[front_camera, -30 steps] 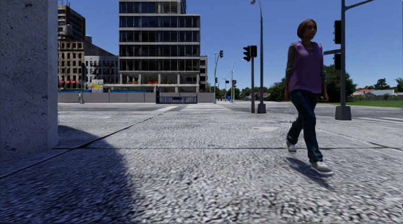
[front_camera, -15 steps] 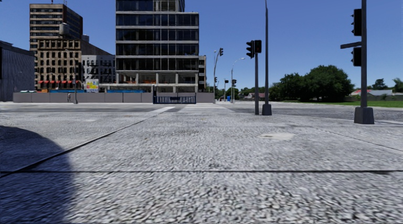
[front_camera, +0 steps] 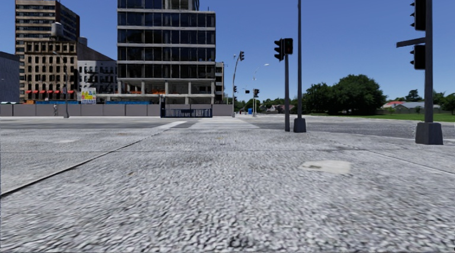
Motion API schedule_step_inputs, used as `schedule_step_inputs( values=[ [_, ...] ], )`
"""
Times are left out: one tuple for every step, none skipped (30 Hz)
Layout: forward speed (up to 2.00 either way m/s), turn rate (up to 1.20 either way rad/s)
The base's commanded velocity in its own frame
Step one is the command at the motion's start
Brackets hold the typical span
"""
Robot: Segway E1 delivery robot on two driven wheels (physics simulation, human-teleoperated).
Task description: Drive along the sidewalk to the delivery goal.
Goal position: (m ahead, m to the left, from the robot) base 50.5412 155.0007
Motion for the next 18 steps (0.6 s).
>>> schedule_step_inputs(
  values=[
    [2.00, -0.22],
    [2.00, -0.22],
    [2.00, -0.22],
    [2.00, -0.22],
    [2.00, -0.22],
    [2.00, -0.19],
    [2.00, -0.04],
    [2.00, -0.04],
    [2.00, 0.00],
    [2.00, 0.00],
    [2.00, 0.00],
    [2.00, 0.00],
    [2.00, 0.00],
    [2.00, 0.00],
    [2.00, 0.00],
    [2.00, 0.00],
    [2.00, 0.00],
    [2.00, 0.00]
  ],
)
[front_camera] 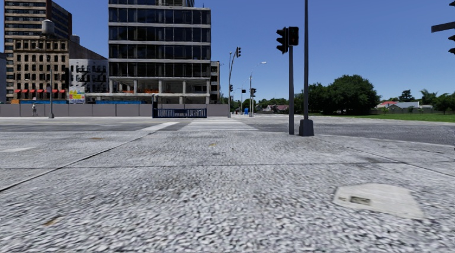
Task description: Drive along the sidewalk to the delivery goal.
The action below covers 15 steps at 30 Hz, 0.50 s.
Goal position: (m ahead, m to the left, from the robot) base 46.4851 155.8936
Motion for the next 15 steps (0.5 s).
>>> schedule_step_inputs(
  values=[
    [2.00, 0.00],
    [2.00, 0.00],
    [2.00, 0.00],
    [2.00, 0.00],
    [2.00, 0.00],
    [2.00, 0.00],
    [2.00, 0.00],
    [2.00, 0.00],
    [2.00, 0.00],
    [2.00, 0.00],
    [2.00, 0.00],
    [2.00, 0.00],
    [2.00, 0.00],
    [2.00, 0.00],
    [2.00, 0.00]
  ],
)
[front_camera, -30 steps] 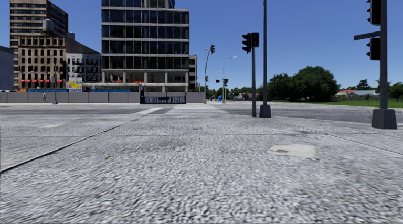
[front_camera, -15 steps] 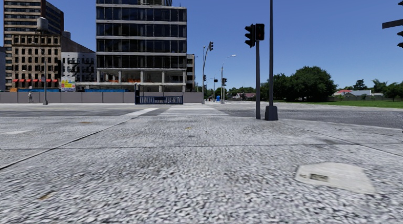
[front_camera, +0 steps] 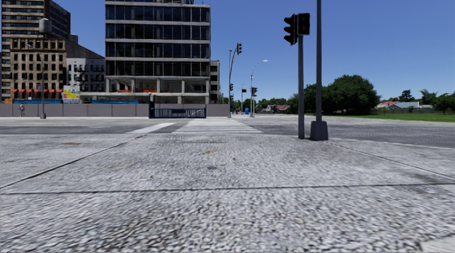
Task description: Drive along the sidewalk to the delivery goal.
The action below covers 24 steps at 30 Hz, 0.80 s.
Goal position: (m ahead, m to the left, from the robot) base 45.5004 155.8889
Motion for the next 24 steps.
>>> schedule_step_inputs(
  values=[
    [2.00, 0.00],
    [2.00, 0.00],
    [2.00, 0.00],
    [2.00, 0.00],
    [2.00, 0.00],
    [2.00, 0.00],
    [2.00, 0.00],
    [2.00, 0.00],
    [2.00, 0.00],
    [2.00, 0.00],
    [2.00, 0.00],
    [2.00, 0.00],
    [2.00, 0.00],
    [2.00, 0.00],
    [2.00, 0.00],
    [2.00, 0.00],
    [2.00, 0.00],
    [2.00, 0.00],
    [2.00, 0.00],
    [2.00, 0.00],
    [2.00, 0.00],
    [2.00, 0.00],
    [2.00, 0.00],
    [2.00, 0.00]
  ],
)
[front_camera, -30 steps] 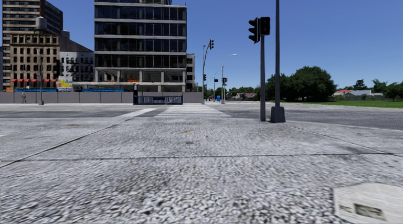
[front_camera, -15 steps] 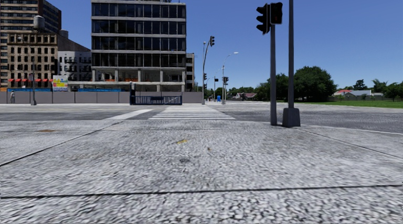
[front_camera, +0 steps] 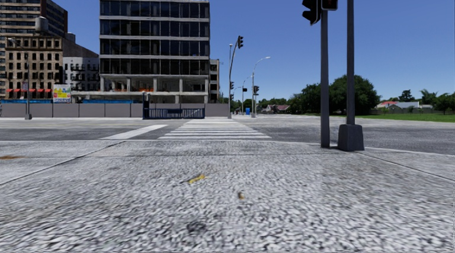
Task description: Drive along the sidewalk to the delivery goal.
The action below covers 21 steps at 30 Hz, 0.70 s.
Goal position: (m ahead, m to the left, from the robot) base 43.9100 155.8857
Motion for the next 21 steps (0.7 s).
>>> schedule_step_inputs(
  values=[
    [2.00, 0.00],
    [2.00, 0.00],
    [2.00, 0.00],
    [2.00, 0.00],
    [2.00, 0.00],
    [2.00, 0.00],
    [2.00, 0.00],
    [2.00, 0.00],
    [2.00, 0.00],
    [2.00, 0.00],
    [2.00, 0.00],
    [2.00, 0.00],
    [2.00, 0.00],
    [2.00, 0.00],
    [2.00, 0.00],
    [2.00, 0.00],
    [2.00, 0.00],
    [2.00, 0.00],
    [2.00, 0.00],
    [2.00, 0.00],
    [2.00, 0.00]
  ],
)
